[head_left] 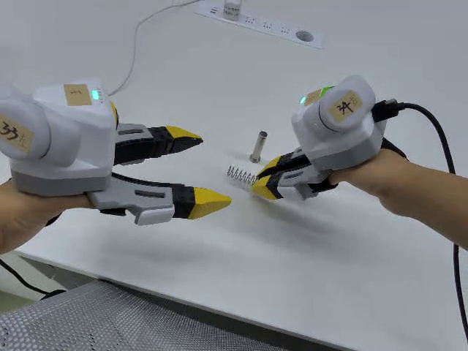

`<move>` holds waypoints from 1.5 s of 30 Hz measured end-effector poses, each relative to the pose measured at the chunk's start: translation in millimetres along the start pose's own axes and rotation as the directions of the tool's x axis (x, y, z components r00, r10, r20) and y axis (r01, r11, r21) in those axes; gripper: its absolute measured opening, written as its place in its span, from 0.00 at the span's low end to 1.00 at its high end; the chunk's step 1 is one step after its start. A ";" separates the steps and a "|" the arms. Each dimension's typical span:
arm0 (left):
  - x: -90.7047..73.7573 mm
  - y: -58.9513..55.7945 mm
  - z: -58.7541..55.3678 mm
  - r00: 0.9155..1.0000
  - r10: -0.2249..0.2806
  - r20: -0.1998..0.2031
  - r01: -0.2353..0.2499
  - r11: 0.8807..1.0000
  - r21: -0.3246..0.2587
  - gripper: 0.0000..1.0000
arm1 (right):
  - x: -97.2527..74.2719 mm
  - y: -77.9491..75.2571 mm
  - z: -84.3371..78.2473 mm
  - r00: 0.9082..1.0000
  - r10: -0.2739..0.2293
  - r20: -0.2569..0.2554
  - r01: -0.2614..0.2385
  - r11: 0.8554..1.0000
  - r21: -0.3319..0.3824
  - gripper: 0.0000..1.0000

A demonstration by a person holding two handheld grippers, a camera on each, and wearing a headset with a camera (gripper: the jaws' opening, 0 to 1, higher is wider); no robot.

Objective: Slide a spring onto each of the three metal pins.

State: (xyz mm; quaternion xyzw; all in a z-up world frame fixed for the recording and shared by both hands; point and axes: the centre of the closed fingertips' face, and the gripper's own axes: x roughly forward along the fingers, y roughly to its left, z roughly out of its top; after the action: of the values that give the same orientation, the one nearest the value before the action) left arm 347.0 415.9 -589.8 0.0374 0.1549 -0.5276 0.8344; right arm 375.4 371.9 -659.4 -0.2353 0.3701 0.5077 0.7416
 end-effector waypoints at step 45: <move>26.0 -51.8 9.5 0.974 -0.211 -0.083 0.223 0.956 0.191 0.13 | -63.5 60.1 22.4 0.996 0.069 0.064 -0.047 0.953 -0.299 0.10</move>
State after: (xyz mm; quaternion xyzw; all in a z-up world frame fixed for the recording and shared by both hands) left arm 313.1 368.4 -583.3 0.1197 0.1299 -0.6275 0.7583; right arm 313.3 373.8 -594.0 -0.3145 0.2687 0.5875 0.6955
